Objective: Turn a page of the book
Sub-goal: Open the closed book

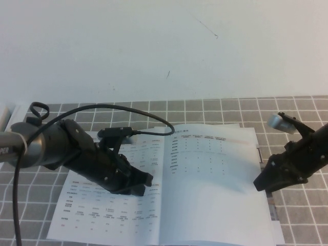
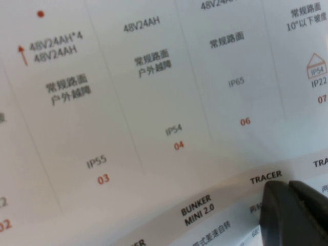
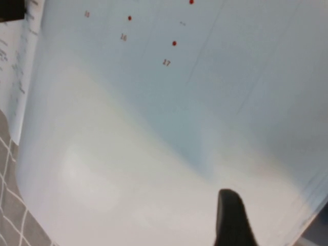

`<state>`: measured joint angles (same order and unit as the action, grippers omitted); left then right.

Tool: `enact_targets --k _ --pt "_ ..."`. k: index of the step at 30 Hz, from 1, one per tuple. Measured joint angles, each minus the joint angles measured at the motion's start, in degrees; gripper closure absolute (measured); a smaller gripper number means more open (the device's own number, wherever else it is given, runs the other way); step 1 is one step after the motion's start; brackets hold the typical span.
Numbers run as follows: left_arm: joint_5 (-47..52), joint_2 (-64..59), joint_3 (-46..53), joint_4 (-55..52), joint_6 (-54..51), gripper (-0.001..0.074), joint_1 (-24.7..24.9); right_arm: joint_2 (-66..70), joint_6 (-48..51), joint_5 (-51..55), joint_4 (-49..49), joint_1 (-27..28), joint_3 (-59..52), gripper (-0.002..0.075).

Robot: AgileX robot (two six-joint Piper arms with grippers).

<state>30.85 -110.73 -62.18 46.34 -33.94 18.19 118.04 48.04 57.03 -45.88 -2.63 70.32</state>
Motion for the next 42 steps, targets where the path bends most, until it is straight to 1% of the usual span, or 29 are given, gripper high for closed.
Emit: enact_targets --k 13,15,21,26,34,39,42 --pt "0.7 -0.5 0.0 2.9 0.0 0.0739 -0.3 -0.3 1.3 -3.5 -2.5 -1.0 -3.4 0.0341" --pt "0.8 -0.5 0.0 3.0 0.0 0.0739 -0.3 -0.3 2.4 -3.5 -4.1 -1.1 -3.6 0.0341" --pt "0.8 -0.5 0.0 3.4 0.0 0.0739 -0.3 -0.3 6.1 -3.2 -13.1 -1.3 -3.9 0.0341" --pt "0.8 -0.6 0.0 3.5 0.0 0.0739 -0.3 -0.2 6.4 -2.8 -14.4 -1.3 -3.9 0.0341" --pt "0.9 -0.6 0.0 3.8 0.0 0.0739 -0.3 0.0 -2.6 4.8 -3.3 -0.7 3.7 0.0341" --pt "0.9 -0.7 0.0 4.8 0.0 0.0739 -0.3 -0.4 -8.1 4.0 6.3 -1.4 3.1 0.0341" --pt "0.9 -0.8 0.0 5.5 0.0 0.0739 -0.3 -0.4 -8.9 1.6 7.3 -2.7 1.1 0.0341"
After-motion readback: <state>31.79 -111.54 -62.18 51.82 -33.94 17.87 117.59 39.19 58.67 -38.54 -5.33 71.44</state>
